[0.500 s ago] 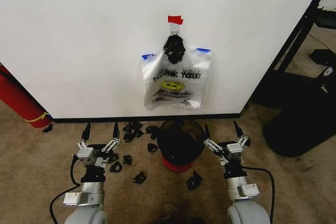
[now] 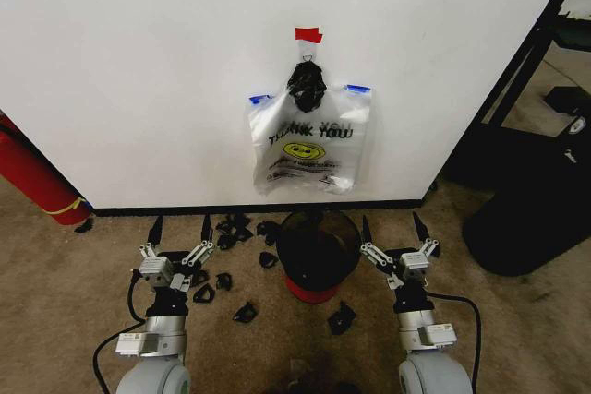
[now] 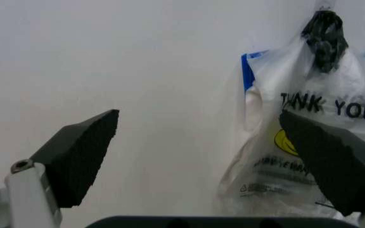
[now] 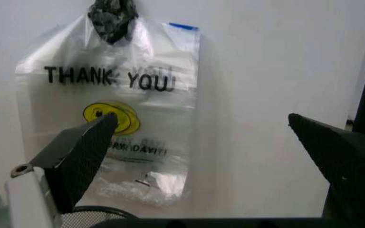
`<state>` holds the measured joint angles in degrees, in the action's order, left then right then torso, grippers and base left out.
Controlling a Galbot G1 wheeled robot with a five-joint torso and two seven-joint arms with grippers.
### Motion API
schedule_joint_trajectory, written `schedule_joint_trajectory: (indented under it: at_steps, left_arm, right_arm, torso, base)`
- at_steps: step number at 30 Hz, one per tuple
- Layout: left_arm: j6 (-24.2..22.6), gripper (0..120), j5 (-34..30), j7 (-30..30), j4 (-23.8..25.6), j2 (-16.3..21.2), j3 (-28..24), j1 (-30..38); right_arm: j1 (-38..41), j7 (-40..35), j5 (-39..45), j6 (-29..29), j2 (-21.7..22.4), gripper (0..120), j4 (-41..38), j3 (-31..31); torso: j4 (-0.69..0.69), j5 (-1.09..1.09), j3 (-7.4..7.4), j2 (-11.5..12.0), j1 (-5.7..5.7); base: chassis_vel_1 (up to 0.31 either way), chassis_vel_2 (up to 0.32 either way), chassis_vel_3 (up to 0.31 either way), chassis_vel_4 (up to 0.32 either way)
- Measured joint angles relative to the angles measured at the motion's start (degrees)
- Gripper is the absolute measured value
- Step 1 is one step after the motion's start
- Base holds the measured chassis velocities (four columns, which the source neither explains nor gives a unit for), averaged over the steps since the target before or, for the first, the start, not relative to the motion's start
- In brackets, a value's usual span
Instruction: Pick up the garbage bag from the wall and place it over the trash bin.
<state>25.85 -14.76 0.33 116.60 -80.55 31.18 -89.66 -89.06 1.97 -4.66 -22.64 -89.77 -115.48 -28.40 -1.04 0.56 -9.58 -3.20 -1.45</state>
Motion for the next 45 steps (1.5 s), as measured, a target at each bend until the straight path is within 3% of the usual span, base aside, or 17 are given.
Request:
schedule_joint_trajectory:
  at_steps: [2,9,10,16,22,29,36,45]
  left_arm:
    - [0.07,100,-0.13,0.12,-0.12,0.09,-0.02,0.18]
    - [0.51,77,-0.91,0.54,-0.11,0.49,0.04,0.38]
    - [0.49,80,-0.88,0.48,-0.09,0.52,0.1,0.34]
    - [0.42,99,0.33,0.34,1.07,0.37,0.46,-1.1]
    - [0.56,100,2.3,0.27,1.48,0.0,0.65,-2.44]
    - [1.17,100,5.06,-0.1,1.28,-1.39,1.28,-4.03]
    - [1.18,100,5.81,-0.69,0.18,-1.45,2.33,-4.02]
    - [1.18,100,6.55,-1.38,-0.25,-2.28,2.92,-4.2]
  right_arm:
    - [-0.03,0.44,0.44,-0.65,-0.13,100,0.0,-0.13]
    - [-0.09,2.17,1.0,-1.64,-0.5,79,-0.34,-0.13]
    - [-0.06,2.04,1.09,-1.61,-0.49,78,-0.36,-0.1]
    - [1.31,1.28,4.21,0.11,0.25,97,0.12,1.11]
    - [5.27,1.6,11.64,3.26,2.16,100,2.23,4.31]
    - [19.69,3.38,32.2,5.16,2.93,100,14.65,12.69]
    - [31.31,5.87,45.33,4.56,0.93,100,21.65,18.26]
    - [42.1,8.42,53.75,3.37,-1.98,100,27.99,21.73]
  torso:
    - [0.0,0.0,0.0,0.0,0.0]
    - [0.0,0.0,0.0,0.0,0.0]
    - [0.0,0.0,0.0,0.0,0.0]
    - [0.0,0.0,0.0,0.0,0.0]
    - [-0.02,0.0,0.0,0.0,0.0]
    - [0.0,0.0,-0.01,0.0,0.0]
    - [0.0,0.01,-0.01,0.0,0.0]
    - [0.0,0.0,-0.01,0.0,-0.01]
  base:
    - [0.0,0.0,0.0,0.0]
    - [0.0,0.0,0.0,0.0]
    - [0.0,0.0,0.0,0.0]
    - [0.0,0.0,0.0,0.0]
    - [0.0,0.0,0.0,0.0]
    - [0.0,0.0,0.0,0.0]
    - [0.0,0.0,0.0,0.0]
    - [0.0,0.0,0.0,0.0]
